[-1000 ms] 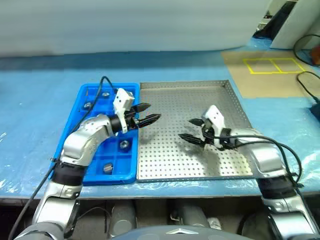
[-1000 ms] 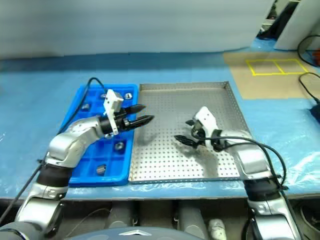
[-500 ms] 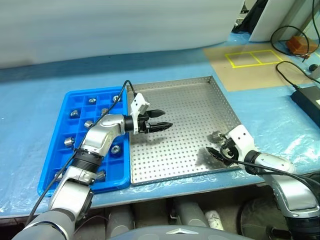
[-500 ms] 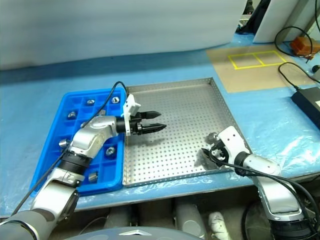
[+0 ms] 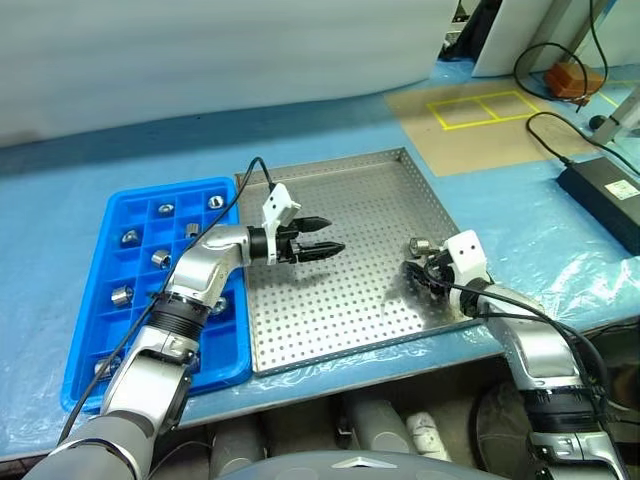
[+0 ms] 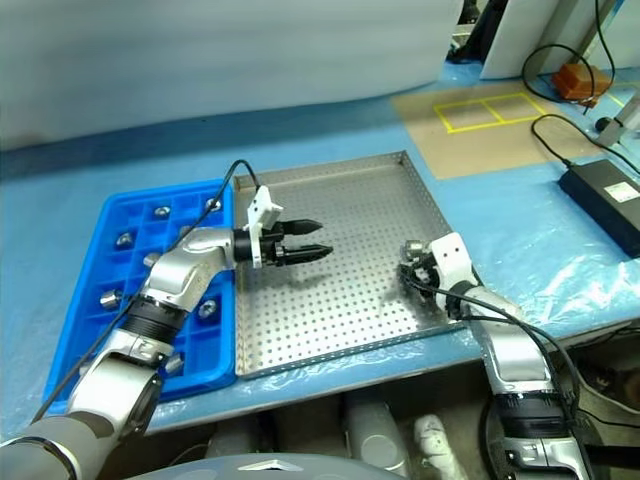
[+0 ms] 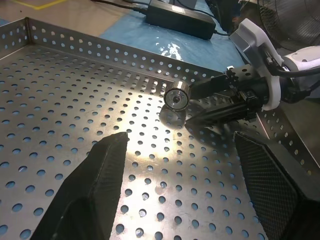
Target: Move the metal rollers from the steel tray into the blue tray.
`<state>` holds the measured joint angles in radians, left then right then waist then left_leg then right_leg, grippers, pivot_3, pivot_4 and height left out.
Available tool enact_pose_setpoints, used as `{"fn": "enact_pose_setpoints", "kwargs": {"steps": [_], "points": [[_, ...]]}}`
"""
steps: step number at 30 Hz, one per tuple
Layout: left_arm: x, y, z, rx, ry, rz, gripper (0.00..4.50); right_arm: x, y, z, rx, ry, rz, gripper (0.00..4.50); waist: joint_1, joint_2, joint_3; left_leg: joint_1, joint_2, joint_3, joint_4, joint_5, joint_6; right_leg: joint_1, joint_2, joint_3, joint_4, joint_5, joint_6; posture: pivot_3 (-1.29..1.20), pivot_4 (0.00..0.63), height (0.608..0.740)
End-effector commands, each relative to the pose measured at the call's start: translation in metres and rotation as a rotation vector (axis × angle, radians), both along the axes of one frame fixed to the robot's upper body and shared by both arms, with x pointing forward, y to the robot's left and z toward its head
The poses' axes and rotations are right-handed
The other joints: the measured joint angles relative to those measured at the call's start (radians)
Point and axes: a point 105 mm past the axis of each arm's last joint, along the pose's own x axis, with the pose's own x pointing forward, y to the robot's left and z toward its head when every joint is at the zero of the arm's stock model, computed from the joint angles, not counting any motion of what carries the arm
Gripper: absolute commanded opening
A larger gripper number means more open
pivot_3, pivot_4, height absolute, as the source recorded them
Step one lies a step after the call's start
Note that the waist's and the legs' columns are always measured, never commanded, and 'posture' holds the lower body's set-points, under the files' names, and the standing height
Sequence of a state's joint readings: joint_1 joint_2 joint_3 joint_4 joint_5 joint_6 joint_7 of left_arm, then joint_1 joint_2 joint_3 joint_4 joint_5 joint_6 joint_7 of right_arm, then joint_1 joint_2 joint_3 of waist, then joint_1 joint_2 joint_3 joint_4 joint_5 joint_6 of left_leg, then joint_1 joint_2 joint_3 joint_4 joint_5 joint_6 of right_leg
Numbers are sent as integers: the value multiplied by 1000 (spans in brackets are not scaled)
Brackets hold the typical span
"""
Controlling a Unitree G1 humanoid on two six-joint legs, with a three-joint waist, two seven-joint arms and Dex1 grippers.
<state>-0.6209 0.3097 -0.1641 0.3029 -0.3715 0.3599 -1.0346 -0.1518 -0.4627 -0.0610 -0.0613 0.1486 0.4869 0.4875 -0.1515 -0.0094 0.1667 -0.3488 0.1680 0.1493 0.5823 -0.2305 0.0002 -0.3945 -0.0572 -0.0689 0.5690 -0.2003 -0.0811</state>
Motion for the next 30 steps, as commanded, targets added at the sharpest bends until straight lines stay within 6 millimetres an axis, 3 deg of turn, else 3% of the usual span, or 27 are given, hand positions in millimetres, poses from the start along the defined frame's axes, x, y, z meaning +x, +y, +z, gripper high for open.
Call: {"fn": "enact_pose_setpoints", "kwargs": {"steps": [1,6,10,13,19,22,30], "points": [[1,10,12,-12,-45,36,3594,9,5,5,-2,-37,7,1680,1,0,0,0,0,0,0,0,0,0,0,0,0,0,0,-411,150,740],[-1,24,14,-9,-52,95,3594,33,14,18,40,-124,-9,36,3,0,0,-1,0,0,0,0,0,-1,-1,-1,1,1,-1,-337,150,740],[-4,33,14,3,-57,137,3594,58,19,28,70,-166,-44,36,12,1,1,-1,1,0,0,1,0,-2,-1,-1,2,1,-2,-278,150,740],[-9,36,14,4,-55,155,3594,71,26,34,75,-180,-19,610,28,2,1,-1,1,0,0,1,0,-3,-1,-1,3,1,-2,-249,150,740],[-15,44,12,15,-47,198,3594,91,40,48,83,-216,30,2612,67,2,1,-1,1,1,-1,1,0,-5,-1,0,5,1,-3,-201,150,740],[-15,46,13,14,-49,211,3594,102,37,58,79,-268,-10,2612,88,2,1,0,1,1,0,2,0,-8,-1,1,6,1,-3,-188,150,740],[-16,47,14,14,-52,224,3594,129,9,64,-16,-323,-242,2612,122,2,1,2,0,3,0,5,-2,-10,-2,2,14,0,-5,-168,150,740]]}}
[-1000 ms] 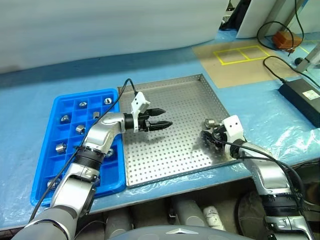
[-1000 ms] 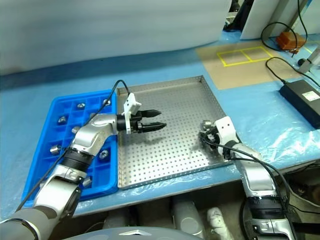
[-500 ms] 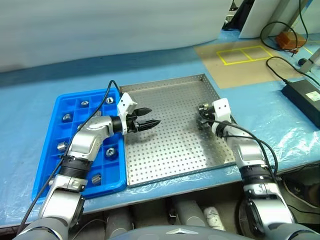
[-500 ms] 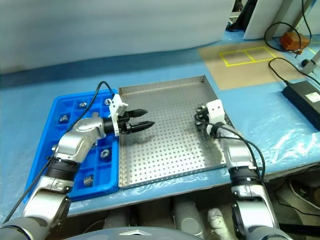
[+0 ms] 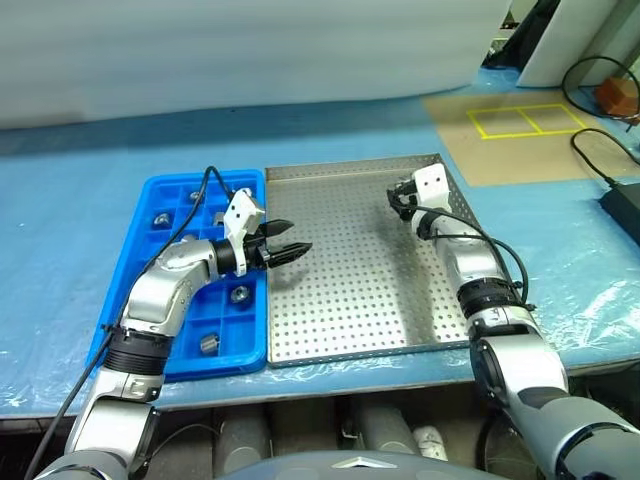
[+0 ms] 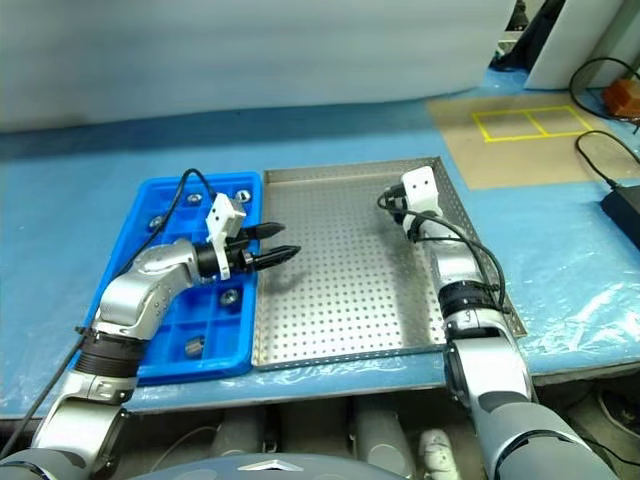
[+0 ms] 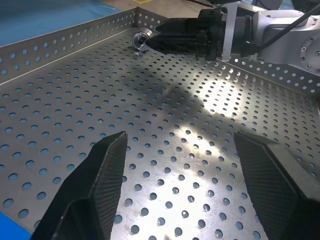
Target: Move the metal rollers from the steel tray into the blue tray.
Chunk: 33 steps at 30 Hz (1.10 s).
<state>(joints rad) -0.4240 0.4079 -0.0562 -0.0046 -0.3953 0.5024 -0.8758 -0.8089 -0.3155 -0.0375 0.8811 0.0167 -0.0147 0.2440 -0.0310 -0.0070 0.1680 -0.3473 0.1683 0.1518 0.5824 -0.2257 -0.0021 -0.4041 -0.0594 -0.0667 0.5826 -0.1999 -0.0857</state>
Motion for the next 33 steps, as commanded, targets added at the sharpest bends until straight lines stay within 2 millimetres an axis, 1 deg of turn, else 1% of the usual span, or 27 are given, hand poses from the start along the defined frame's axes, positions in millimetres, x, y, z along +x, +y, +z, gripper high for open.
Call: {"fn": "enact_pose_setpoints", "kwargs": {"steps": [1,4,8,10,13,17,20,25,28,33], "points": [[-1,2,13,-15,-47,1,3594,10,-10,15,-4,-54,-79,2612,1,0,0,0,0,0,0,0,0,0,0,0,1,0,0,-163,150,740],[-2,3,13,-15,-48,6,3594,16,-7,13,24,-19,-109,2612,2,0,0,-2,0,0,0,1,-1,-1,0,1,3,-1,-1,-150,150,740],[-4,5,13,-14,-48,20,3594,23,-5,24,169,-13,-154,2612,1,0,0,-2,1,1,0,1,-2,-2,0,1,5,-2,-3,-142,150,740],[-5,6,12,-13,-48,27,3594,26,-3,31,199,-25,-152,2612,1,0,0,-2,1,1,0,1,-2,-2,0,1,6,-2,-3,-142,150,740],[-7,7,11,-16,-47,40,3594,29,2,41,215,-44,-131,2612,5,0,0,-2,1,1,0,1,-2,-3,0,1,6,-2,-3,-113,150,740],[-8,10,11,-19,-51,68,3594,31,5,43,229,-12,-131,2612,17,0,0,-2,1,1,0,1,-2,-3,0,1,6,-2,-3,-88,150,740],[-13,15,10,-22,-51,100,3594,33,7,44,225,3,-144,2612,22,0,0,-2,1,1,-1,1,-2,-3,0,0,6,-2,-4,-8,150,740],[-26,24,6,-20,-35,153,3594,36,-1,55,177,-6,-248,2612,31,0,1,-3,1,0,-1,1,-2,-4,0,0,6,-3,-5,54,150,740],[-30,29,6,-17,-32,180,3594,38,1,60,197,3,-266,2612,45,0,1,-3,1,0,-2,1,-3,-5,0,0,6,-3,-5,78,150,740],[-33,29,6,-18,-32,195,3594,38,-1,59,245,56,-295,2612,72,1,1,-2,1,0,-2,0,-6,-5,0,0,6,-3,-5,113,150,740]]}}
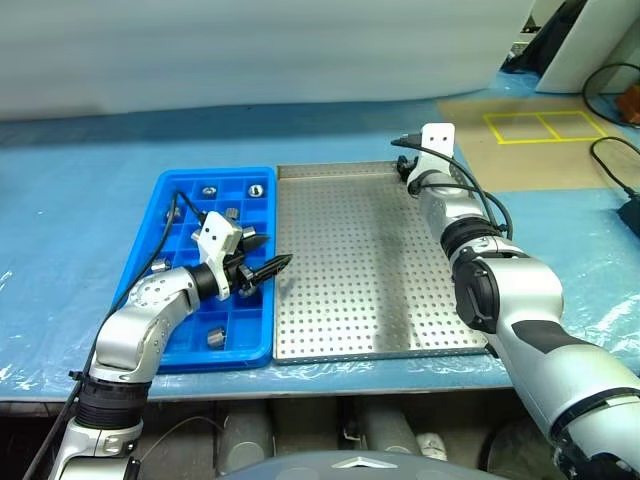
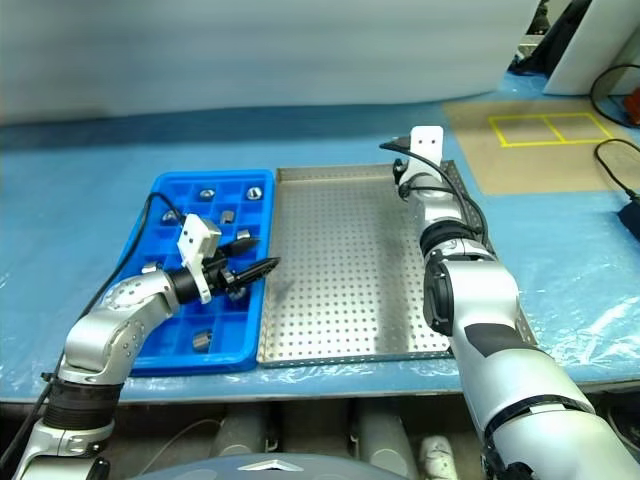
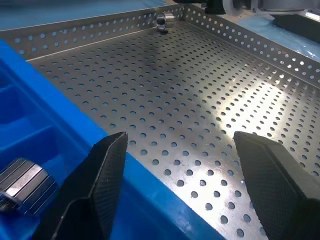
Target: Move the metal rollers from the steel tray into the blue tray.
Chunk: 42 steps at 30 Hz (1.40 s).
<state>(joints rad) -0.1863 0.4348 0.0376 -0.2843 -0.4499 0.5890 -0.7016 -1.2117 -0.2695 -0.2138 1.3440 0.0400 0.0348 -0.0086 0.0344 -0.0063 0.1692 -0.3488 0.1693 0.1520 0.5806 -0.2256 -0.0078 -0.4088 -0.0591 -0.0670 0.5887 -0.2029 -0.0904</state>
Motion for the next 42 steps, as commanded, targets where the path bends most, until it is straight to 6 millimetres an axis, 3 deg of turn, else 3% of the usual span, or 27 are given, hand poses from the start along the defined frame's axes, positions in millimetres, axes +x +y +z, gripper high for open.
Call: {"fn": "enact_pose_setpoints", "kwargs": {"steps": [1,6,17,20,25,33,36,40,42], "points": [[-4,1,13,-4,-50,3,3594,3,-2,13,57,-2,-24,2612,10,0,0,0,0,0,0,0,0,0,0,0,0,0,0,122,150,740],[-9,4,12,-3,-43,25,3594,1,-18,13,31,27,-117,2612,20,0,0,-2,-1,0,0,1,2,-3,0,0,0,0,0,156,150,740],[-21,8,11,-6,-33,70,3594,-2,-28,9,76,47,-166,2612,36,0,0,-2,0,0,-1,0,-2,-5,0,0,1,0,0,209,150,740],[-15,7,14,17,-82,130,3594,-2,-31,11,76,42,-163,2612,40,0,0,-2,0,0,-1,0,-2,-5,0,0,1,0,0,213,150,740],[-17,-9,15,-11,-109,148,3594,-3,-38,10,68,45,-178,2612,49,0,0,-3,-1,0,-1,0,-2,-5,0,0,1,0,0,225,150,740],[-44,-41,0,-71,-12,87,3594,-5,-45,6,118,45,-154,2612,57,0,0,-3,0,0,-1,1,-1,-6,0,0,1,0,0,221,150,740],[-48,-43,-3,-80,4,92,3594,-5,-47,7,142,47,-142,3211,61,0,0,-3,0,0,-1,1,-1,-6,0,0,1,0,0,226,150,740],[-51,-41,-4,-86,18,113,3594,-7,-53,7,141,52,-161,4476,62,0,0,-3,0,0,-1,1,-2,-6,0,0,1,0,0,250,150,740],[-53,-40,-5,-89,26,124,3594,-8,-58,5,127,59,-180,4476,62,0,0,-3,0,0,-1,1,-1,-6,0,0,1,0,0,267,150,740]]}}
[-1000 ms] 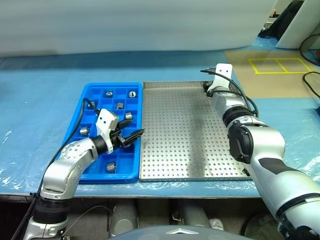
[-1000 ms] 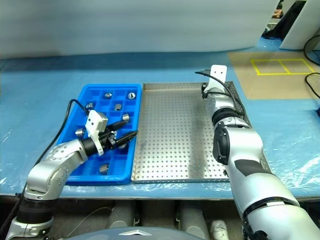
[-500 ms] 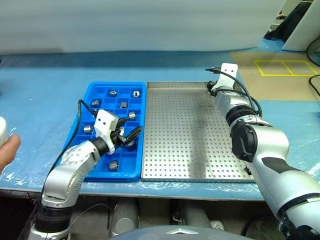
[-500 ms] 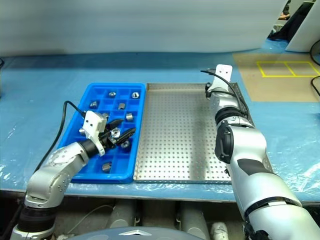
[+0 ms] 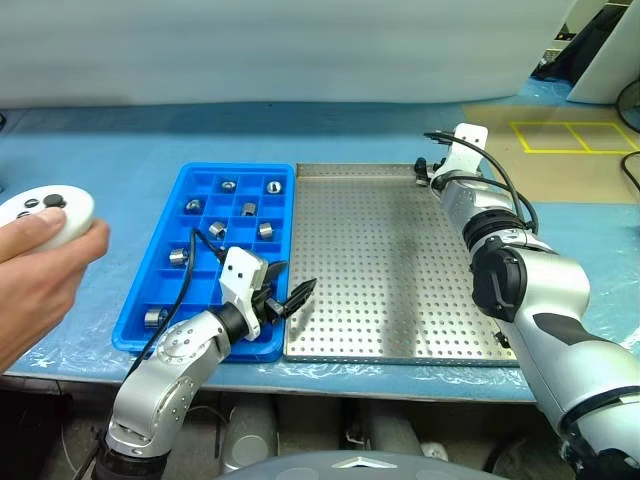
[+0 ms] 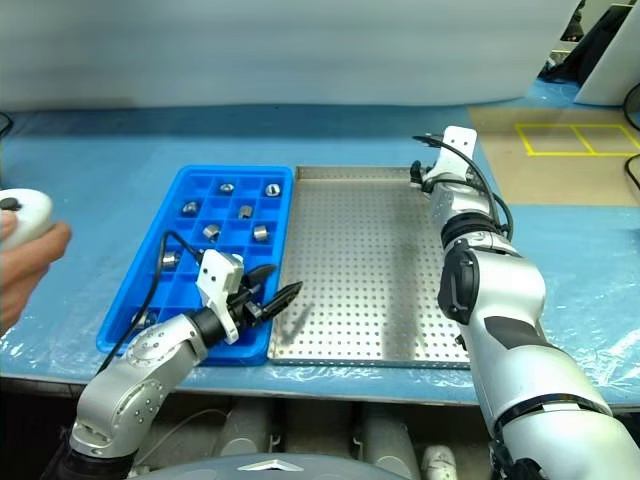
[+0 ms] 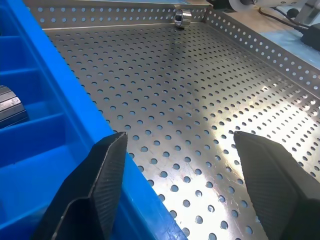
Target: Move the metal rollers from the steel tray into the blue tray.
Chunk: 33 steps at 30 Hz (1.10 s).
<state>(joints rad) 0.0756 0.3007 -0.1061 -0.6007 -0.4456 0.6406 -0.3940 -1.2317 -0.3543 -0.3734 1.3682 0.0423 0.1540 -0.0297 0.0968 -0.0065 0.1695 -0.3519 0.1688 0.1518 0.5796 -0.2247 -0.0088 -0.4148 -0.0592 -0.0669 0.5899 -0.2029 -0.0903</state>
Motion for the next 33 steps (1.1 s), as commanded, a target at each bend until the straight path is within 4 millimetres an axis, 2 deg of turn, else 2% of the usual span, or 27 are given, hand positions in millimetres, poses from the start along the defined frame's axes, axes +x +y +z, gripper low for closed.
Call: {"fn": "enact_pose_setpoints", "kwargs": {"steps": [1,5,8,14,20,25,30,33], "points": [[-7,0,11,-20,-31,15,3594,-2,-16,8,-15,-17,-50,4476,1,0,0,0,0,0,0,0,0,0,0,0,0,0,0,286,150,740],[-13,7,11,-10,-32,71,3594,-3,-17,4,-11,-14,-38,4476,5,0,0,-2,0,0,0,0,1,0,0,0,0,0,0,374,150,740],[-18,20,17,0,-56,158,3594,-4,-18,2,2,-14,-17,4476,13,0,0,-4,0,-1,0,0,1,0,0,-1,0,0,0,483,150,740],[-35,47,23,45,-84,337,3594,-7,-24,-4,31,-19,20,4476,66,0,0,-5,0,-3,0,1,2,-1,0,-2,-1,0,0,653,150,740],[-52,66,30,65,-115,500,3594,-7,-23,-6,57,-15,-3,4476,150,-1,1,-9,0,-4,0,1,3,-5,0,-3,-2,0,0,758,150,740],[-53,64,29,53,-120,533,3594,-9,-39,1,-38,-19,-105,4476,231,2,3,-4,0,-4,0,-1,0,-5,0,-1,-1,0,0,781,150,740],[-49,63,28,52,-127,534,3594,-9,-43,6,-17,-43,-113,4476,307,4,6,-1,-1,-3,-1,-1,-1,-4,1,2,1,0,1,771,150,740],[-47,64,30,53,-136,536,3594,-13,-53,3,-27,-31,-152,4476,339,5,7,0,-1,-2,-2,-1,-2,-5,1,3,1,0,1,763,150,740]]}}
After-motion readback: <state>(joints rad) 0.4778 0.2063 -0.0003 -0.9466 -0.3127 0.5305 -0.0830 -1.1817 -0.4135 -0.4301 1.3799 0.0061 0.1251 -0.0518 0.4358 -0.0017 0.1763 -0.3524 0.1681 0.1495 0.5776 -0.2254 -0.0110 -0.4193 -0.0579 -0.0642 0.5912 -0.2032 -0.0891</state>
